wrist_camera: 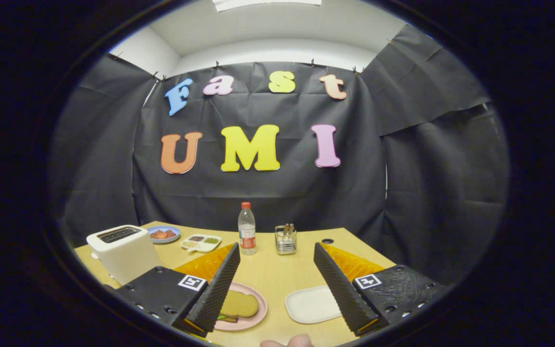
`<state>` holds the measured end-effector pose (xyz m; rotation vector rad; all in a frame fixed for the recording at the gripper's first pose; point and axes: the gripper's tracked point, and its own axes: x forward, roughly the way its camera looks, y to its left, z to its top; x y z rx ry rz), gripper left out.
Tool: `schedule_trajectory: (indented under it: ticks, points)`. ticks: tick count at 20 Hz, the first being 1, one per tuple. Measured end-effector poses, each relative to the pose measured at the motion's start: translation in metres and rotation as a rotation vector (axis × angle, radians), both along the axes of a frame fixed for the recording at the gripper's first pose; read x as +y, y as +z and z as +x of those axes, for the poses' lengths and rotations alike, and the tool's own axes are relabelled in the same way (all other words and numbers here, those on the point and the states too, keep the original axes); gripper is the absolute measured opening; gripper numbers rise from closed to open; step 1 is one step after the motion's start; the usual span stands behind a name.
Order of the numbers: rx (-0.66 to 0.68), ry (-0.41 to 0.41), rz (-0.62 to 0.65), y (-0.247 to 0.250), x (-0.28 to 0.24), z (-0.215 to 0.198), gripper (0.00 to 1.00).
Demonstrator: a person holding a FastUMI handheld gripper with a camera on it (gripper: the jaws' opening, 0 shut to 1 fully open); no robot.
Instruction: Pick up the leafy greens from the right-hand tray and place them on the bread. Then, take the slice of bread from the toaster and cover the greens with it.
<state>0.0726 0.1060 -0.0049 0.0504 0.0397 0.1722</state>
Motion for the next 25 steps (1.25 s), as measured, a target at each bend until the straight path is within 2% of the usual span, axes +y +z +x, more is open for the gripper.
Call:
schedule_trajectory:
  ticks: [5,10,15,18,22,25]
  points:
    - [-0.119,-0.031,-0.001,0.061,-0.046,-0.027,0.95]
    - [-0.165,-0.029,-0.040,0.084,-0.063,-0.059,0.95]
    - [-0.149,-0.031,0.033,0.078,-0.057,-0.090,0.95]
    - [-0.178,-0.046,0.018,0.073,-0.046,-0.098,0.95]
    - [-0.160,-0.012,-0.004,0.066,-0.018,-0.106,0.95]
    - [-0.171,-0.038,-0.027,0.065,-0.016,-0.105,0.95]
